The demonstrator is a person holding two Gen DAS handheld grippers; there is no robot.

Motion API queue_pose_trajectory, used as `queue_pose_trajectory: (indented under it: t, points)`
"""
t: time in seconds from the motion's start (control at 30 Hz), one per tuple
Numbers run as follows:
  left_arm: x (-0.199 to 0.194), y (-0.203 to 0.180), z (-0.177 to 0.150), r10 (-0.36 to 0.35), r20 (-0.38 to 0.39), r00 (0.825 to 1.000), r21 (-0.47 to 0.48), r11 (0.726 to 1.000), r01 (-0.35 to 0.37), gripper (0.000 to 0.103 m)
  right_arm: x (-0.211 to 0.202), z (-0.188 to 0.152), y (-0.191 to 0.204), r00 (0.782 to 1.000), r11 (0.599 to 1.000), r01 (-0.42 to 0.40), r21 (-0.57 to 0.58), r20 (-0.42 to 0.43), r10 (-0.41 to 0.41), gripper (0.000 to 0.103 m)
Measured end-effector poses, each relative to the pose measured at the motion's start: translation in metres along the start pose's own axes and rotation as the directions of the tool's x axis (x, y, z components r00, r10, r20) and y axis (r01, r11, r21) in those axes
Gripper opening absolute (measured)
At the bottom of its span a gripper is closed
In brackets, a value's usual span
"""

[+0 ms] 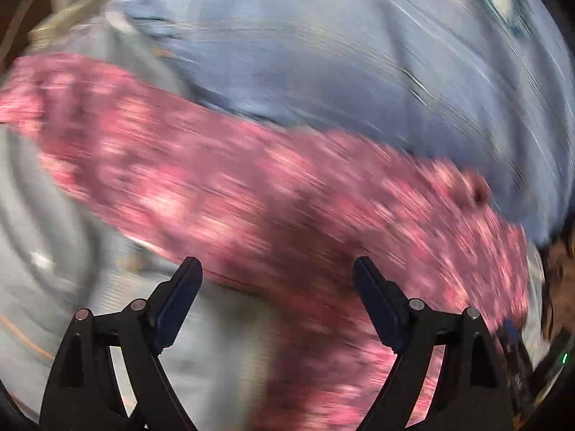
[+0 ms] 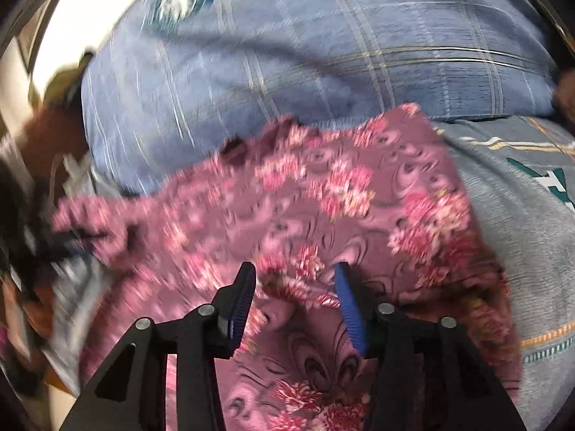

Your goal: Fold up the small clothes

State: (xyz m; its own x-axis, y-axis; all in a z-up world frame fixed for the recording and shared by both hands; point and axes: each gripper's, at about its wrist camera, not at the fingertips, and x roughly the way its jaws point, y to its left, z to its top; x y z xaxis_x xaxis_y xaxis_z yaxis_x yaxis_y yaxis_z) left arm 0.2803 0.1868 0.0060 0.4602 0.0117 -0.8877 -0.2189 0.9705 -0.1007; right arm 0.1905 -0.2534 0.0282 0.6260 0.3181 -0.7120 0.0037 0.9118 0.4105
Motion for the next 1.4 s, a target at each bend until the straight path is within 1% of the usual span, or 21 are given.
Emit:
queue_pose_trajectory:
  t: [0.07,0.13,0.17,0.23,0.27,0.37,0.4,0.53,0.57,0.63,0.67,0.7,0.73,0.77,0.8,0.87,0.9,0.97,1.13,1.3,1.4]
  points:
    - [-0.010,0.048,0.016,0.022,0.015,1.000,-0.076,0.997,-0.021,0.087,0.000,0.000,-0.001,1.000,1.000,-0.022,-0.001,0.002,0.022,0.056]
    - [-0.015,0.082,0.026,0.034,0.009,0.999,-0.147,0.989,-0.033,0.087,0.003,0.000,0.001,1.000,1.000,-0.024,-0.002,0.008,0.024,0.057]
    - [-0.019,0.109,0.032,0.038,0.010,0.999,-0.207,0.978,-0.035,0.087,0.004,-0.001,0.001,1.000,1.000,-0.028,-0.005,0.008,0.028,0.058]
    - [-0.025,0.136,0.036,0.034,0.022,0.999,-0.285,0.958,-0.026,0.087,0.002,-0.001,0.001,1.000,1.000,-0.028,-0.012,0.008,0.029,0.060]
    - [-0.030,0.155,0.039,0.021,0.031,0.999,-0.338,0.941,-0.010,0.087,0.002,-0.001,0.001,1.000,1.000,-0.024,-0.019,0.007,0.024,0.061]
    - [-0.028,0.181,0.046,-0.013,0.025,1.000,-0.434,0.901,0.022,0.087,0.002,-0.001,0.004,1.000,0.999,-0.014,-0.034,0.006,0.014,0.063]
    - [-0.028,0.187,0.048,-0.047,0.037,0.998,-0.459,0.886,0.059,0.087,0.002,-0.002,0.004,1.000,0.999,-0.014,-0.037,0.005,0.014,0.064]
    - [-0.023,0.186,0.065,-0.052,0.052,0.997,-0.471,0.879,0.070,0.087,0.002,-0.002,0.005,1.000,0.999,-0.017,-0.039,0.005,0.017,0.065]
    - [-0.021,0.187,0.068,-0.066,0.052,0.996,-0.477,0.875,0.083,0.087,0.001,-0.002,0.005,1.000,0.999,-0.019,-0.037,0.006,0.019,0.065]
    - [-0.012,0.187,0.076,-0.110,0.057,0.992,-0.492,0.862,0.124,0.081,0.000,-0.002,0.003,1.000,0.999,-0.027,-0.032,0.008,0.027,0.065]
    - [-0.008,0.186,0.078,-0.128,0.061,0.990,-0.504,0.852,0.141,0.071,0.000,-0.002,0.002,0.999,0.999,-0.031,-0.027,0.010,0.032,0.065]
    - [-0.002,0.189,0.080,-0.161,0.062,0.985,-0.521,0.837,0.170,0.053,0.000,-0.002,0.002,0.999,0.999,-0.035,-0.024,0.011,0.036,0.065]
    - [0.006,0.192,0.081,-0.183,0.055,0.982,-0.538,0.823,0.183,0.041,0.000,-0.002,0.001,0.999,0.999,-0.040,-0.021,0.012,0.040,0.065]
    - [0.013,0.192,0.081,-0.199,0.044,0.979,-0.550,0.813,0.190,0.017,0.000,-0.002,0.000,0.999,0.999,-0.044,-0.017,0.013,0.045,0.065]
    - [0.023,0.197,0.078,-0.215,0.024,0.976,-0.573,0.797,0.190,0.005,0.000,-0.002,0.000,0.999,0.999,-0.047,-0.015,0.014,0.047,0.065]
    - [0.025,0.201,0.071,-0.220,0.042,0.975,-0.588,0.783,0.202,0.004,0.000,-0.002,-0.001,0.998,0.998,-0.054,-0.009,0.015,0.055,0.065]
    - [0.021,0.199,0.069,-0.214,0.064,0.975,-0.580,0.787,0.211,0.004,0.000,-0.002,-0.002,0.998,0.998,-0.058,-0.006,0.016,0.058,0.065]
    - [0.009,0.186,0.067,-0.189,0.083,0.978,-0.530,0.823,0.205,0.004,0.000,-0.002,-0.003,0.998,0.998,-0.063,-0.002,0.017,0.063,0.065]
    - [-0.028,0.134,0.068,-0.188,0.121,0.975,-0.381,0.898,0.221,0.004,-0.002,0.001,-0.002,0.998,0.998,-0.066,0.010,0.007,0.066,0.065]
    - [-0.055,0.062,0.067,-0.216,0.150,0.965,-0.209,0.947,0.244,0.004,-0.016,0.001,-0.003,0.994,0.992,-0.111,0.067,0.014,0.110,0.066]
    - [-0.065,0.017,0.058,-0.243,0.152,0.958,-0.118,0.958,0.262,0.004,-0.023,-0.005,0.001,0.994,0.993,-0.109,0.046,-0.004,0.109,0.066]
